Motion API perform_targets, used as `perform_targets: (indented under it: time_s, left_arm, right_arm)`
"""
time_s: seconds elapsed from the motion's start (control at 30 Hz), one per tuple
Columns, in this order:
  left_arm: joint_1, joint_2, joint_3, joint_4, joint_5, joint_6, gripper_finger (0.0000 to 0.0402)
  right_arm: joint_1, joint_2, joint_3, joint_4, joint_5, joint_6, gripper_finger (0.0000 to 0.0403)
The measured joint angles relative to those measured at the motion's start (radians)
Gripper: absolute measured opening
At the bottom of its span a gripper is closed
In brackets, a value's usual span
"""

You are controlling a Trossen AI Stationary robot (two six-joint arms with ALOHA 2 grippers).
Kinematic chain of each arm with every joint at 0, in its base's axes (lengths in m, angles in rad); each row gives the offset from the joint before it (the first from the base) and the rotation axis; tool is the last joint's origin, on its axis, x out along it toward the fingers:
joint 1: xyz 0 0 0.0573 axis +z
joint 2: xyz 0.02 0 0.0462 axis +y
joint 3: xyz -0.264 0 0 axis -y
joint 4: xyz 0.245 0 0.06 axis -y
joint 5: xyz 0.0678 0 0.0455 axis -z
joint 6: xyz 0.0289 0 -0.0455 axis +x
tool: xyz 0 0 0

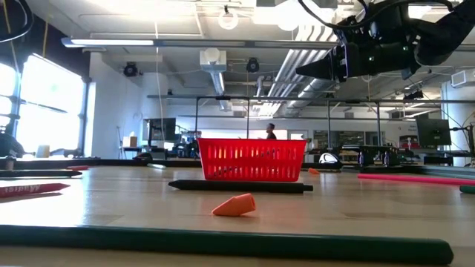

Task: Sort crayons/erasers/pens/pencils in bins
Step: Put the orange eraser into the orange bin, then put the purple ball pen into the yellow bin

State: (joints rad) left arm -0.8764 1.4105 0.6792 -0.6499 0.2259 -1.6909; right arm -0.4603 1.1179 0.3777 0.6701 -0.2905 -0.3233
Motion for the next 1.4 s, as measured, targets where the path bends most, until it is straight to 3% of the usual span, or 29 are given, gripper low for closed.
perform_targets:
  time_s: [0.37,0.67,0.9,1.2,1.4]
  left_arm:
    - [0.000,-0.045,0.000,0.006,0.150,0.019,0.0086]
    - [0.018,-0.150,0.001,0.027,0.230,0.000,0.0100]
    - [0.094,-0.242,0.001,0.037,0.211,0.026,0.0076]
    - [0.211,-0.332,0.001,0.049,0.195,0.169,0.0008]
    - [0.315,-0.372,0.001,0.068,0.056,0.305,0.0002]
  right_arm:
    - [0.000,0.000,0.000,0.007,0.000,0.001,0.0000]
    - [0.000,0.000,0.000,0.007,0.000,0.000,0.0000]
    - [0.000,0.000,0.000,0.008,0.000,-0.004,0.0000]
    - [0.000,0.000,0.000,0.008,0.000,-0.004,0.0000]
    - [0.000,0.000,0.000,0.008,0.000,-0.011,0.0000]
